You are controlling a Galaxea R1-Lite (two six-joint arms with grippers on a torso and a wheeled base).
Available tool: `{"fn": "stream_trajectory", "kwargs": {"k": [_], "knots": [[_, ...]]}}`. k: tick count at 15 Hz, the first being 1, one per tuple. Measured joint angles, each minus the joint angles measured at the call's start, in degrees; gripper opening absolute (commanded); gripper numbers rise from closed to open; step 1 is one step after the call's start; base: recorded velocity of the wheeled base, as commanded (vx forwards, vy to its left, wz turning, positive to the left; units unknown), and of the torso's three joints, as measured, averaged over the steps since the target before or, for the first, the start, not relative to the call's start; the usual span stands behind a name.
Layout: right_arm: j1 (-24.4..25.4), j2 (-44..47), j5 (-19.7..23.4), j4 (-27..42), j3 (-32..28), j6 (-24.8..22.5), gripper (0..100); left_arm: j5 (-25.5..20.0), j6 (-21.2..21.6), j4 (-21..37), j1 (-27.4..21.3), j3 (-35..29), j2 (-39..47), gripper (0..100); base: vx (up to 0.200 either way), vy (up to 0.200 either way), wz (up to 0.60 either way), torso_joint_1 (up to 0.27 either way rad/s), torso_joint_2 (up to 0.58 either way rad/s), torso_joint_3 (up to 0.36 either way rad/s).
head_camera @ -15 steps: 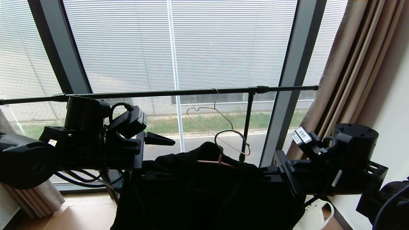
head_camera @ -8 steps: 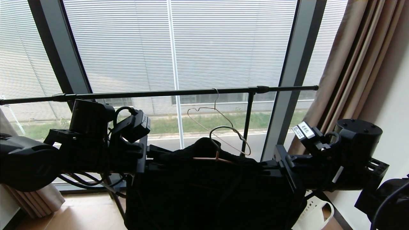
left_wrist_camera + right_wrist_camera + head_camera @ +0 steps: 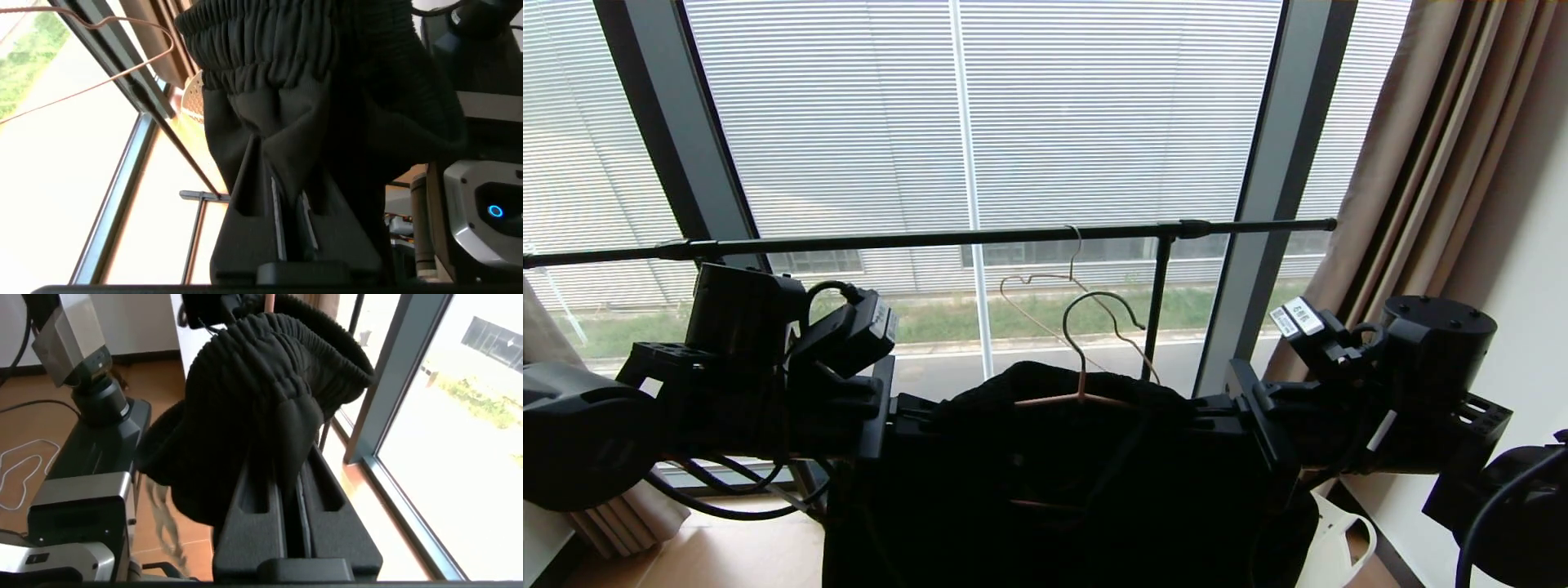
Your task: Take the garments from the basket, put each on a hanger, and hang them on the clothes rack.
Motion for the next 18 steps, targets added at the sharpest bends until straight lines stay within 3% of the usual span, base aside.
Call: {"fn": "stream_trajectory", "kwargs": {"k": [10,18], "knots": [[-2.7,1.0,-0.1,0.0,1.2,-3.1,100,-0.3,-0.2,0.0,5.4,4.8,-6.1,0,0.000,0.000,0.00,0.000,0.00,0.000],[-3.8,-0.1,0.3,-0.3,1.4,-3.1,100,-0.5,-4.4,-0.1,11.7,7.3,-8.8,0,0.000,0.000,0.00,0.000,0.00,0.000]]}}
